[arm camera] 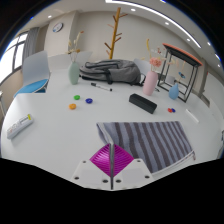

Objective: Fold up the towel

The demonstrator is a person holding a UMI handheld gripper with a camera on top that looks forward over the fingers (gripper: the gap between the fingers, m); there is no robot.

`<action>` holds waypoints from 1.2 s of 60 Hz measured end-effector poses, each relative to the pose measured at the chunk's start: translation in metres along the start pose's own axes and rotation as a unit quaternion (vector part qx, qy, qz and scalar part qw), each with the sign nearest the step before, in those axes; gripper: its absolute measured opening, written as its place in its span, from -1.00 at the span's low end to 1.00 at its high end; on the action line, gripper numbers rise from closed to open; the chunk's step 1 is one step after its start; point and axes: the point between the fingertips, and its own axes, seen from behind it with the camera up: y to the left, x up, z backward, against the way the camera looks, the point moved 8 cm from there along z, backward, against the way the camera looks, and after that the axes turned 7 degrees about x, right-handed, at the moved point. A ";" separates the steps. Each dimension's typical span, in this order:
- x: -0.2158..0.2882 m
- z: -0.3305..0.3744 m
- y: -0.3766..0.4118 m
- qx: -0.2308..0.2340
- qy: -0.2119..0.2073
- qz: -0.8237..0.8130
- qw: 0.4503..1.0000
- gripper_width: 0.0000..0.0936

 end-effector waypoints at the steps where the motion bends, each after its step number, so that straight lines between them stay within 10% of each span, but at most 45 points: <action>1: 0.000 0.000 0.002 0.002 0.002 -0.005 1.000 -0.98; 29: 0.097 0.089 -0.111 0.019 -0.059 -0.088 0.994 -0.99; 54: 0.035 0.038 -0.256 -0.040 -0.008 -0.069 0.997 -0.93; 57: 0.029 0.035 -0.257 -0.029 0.001 -0.061 0.998 -0.49; 61: 0.025 0.041 -0.258 -0.022 0.019 -0.063 0.998 0.82; 72: 0.038 0.127 -0.245 -0.007 0.014 -0.039 0.999 0.80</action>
